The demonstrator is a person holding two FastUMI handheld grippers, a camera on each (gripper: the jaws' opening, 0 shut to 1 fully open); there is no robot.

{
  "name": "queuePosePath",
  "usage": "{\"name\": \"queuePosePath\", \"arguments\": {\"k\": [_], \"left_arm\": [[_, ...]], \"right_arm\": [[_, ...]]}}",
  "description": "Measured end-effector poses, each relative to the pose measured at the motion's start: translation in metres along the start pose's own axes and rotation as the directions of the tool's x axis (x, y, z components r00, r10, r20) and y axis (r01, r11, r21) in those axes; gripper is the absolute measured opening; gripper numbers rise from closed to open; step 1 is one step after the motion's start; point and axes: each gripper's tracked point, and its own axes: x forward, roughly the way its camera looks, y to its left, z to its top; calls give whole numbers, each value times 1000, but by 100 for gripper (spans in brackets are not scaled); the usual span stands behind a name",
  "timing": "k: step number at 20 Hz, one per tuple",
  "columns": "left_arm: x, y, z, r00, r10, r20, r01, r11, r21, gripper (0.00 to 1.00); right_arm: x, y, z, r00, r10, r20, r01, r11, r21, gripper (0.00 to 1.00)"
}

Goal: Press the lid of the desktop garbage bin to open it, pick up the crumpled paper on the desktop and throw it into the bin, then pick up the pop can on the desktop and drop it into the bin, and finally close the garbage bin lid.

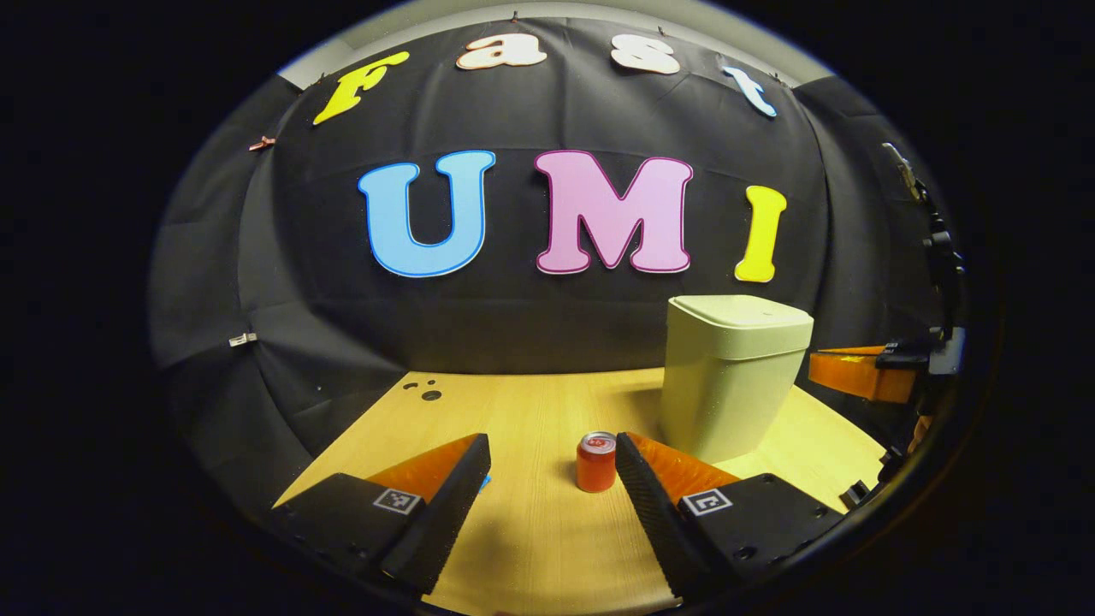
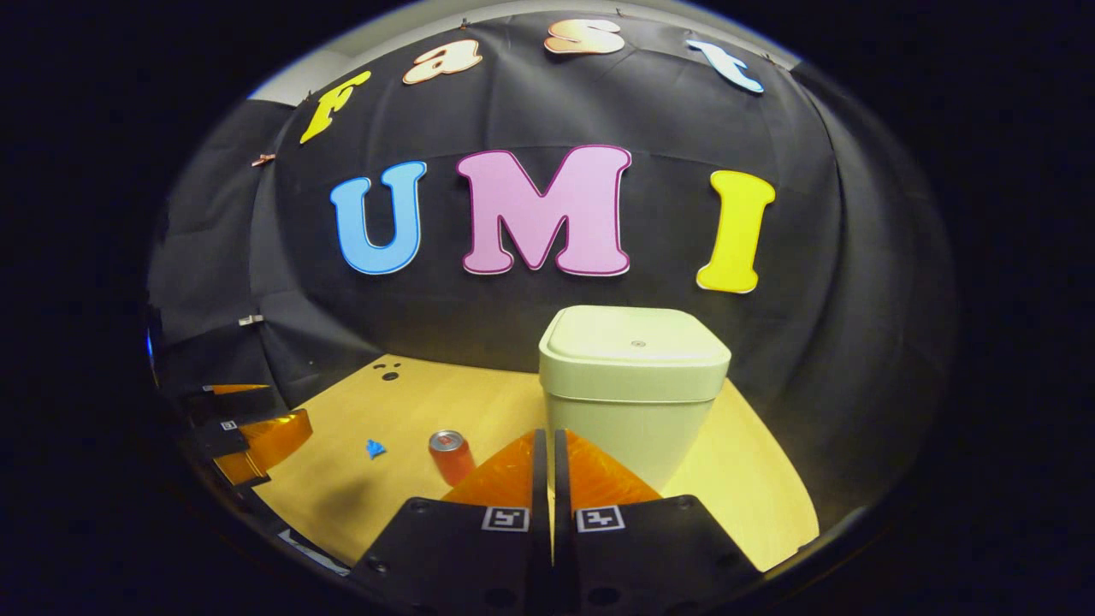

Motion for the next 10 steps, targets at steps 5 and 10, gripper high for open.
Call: {"name": "queuePosePath", "arguments": {"k": [5,10], "left_arm": [[2,5,-3,1000,9,-5,-9,1000,-5,95],[3,11,-7,1000,21,-15,-22,1000,-9,95]], "right_arm": [[9,0,4,999,23,-39,-24,1000,-14,5],[26,-13,21,999,8,-44,-8,1000,1,5]]}}
